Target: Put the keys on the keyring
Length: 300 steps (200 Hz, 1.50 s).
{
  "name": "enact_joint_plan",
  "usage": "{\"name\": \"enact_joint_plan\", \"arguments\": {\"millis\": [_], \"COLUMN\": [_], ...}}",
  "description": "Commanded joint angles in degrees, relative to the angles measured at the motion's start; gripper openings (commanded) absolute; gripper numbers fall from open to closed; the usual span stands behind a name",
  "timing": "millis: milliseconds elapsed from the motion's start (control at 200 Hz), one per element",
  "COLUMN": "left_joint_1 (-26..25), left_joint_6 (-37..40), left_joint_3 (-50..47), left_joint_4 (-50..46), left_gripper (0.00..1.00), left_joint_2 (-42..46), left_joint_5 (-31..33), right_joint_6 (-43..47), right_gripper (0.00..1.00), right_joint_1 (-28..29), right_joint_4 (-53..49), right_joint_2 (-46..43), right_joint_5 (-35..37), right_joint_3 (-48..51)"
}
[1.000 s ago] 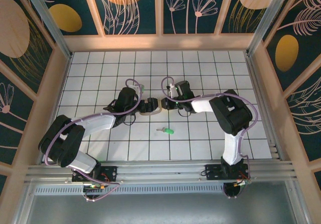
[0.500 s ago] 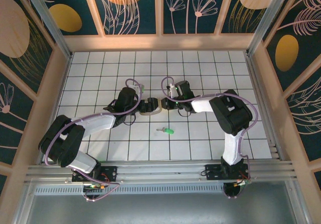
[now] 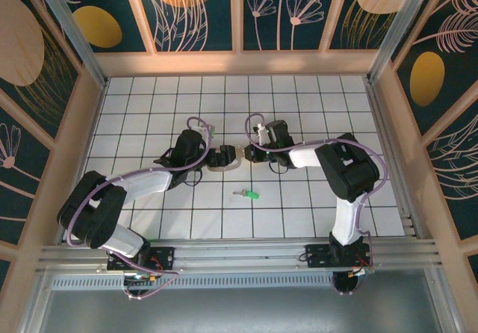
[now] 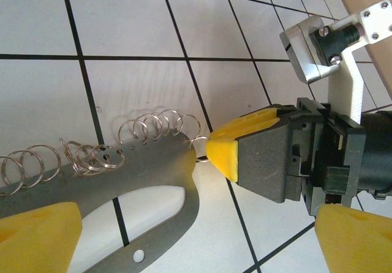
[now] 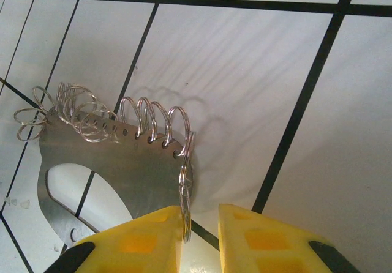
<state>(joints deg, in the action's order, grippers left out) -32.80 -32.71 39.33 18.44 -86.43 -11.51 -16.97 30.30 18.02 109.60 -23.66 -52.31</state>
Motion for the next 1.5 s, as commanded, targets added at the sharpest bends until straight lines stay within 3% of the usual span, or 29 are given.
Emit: {"name": "enact_joint_plan", "arguments": {"millis": [0, 495, 791, 931, 1281, 1496], "left_joint_1": [-0.25, -0.24, -0.21, -0.21, -0.20, -0.25], "left_joint_6": [-0.67, -0.51, -0.51, -0.51, -0.36, -0.40], "left_joint_3": [-0.19, -0.33, -0.84, -0.84, -1.10, -0.35], "left_joint_4": [2.11, 2.17, 2.60, 2.75, 2.81, 2.14], "left_gripper": [0.98, 0.98, 0.99, 0.99, 0.99, 0.99], "left_joint_2": [-0.23, -0.23, -0.31, -0.49, -0.18, 0.82], "left_joint_5": [-0.18, -0.10, -0.14, -0.34, -0.36, 0.50], "right_joint_6": [-0.51, -0.17, -0.19, -0.25, -0.78, 0.33], "right_gripper": [0.23, 0.22, 0.13, 0.00, 0.00, 0.00], "right_joint_1": [-0.25, 0.72, 0.72, 0.72, 0.72, 0.72], "right_joint_4": [-0.71, -0.62, -0.66, -0.09, 2.04, 6.49], "right_joint_2": [-1.16, -0.17, 0.24, -0.08, -0.85, -6.88], "right_joint_5": [0.55, -1.13, -1.37, -2.00, -3.18, -3.00], "right_joint_3": [1.12, -0.89, -1.38, -1.71, -0.56, 3.28]}}
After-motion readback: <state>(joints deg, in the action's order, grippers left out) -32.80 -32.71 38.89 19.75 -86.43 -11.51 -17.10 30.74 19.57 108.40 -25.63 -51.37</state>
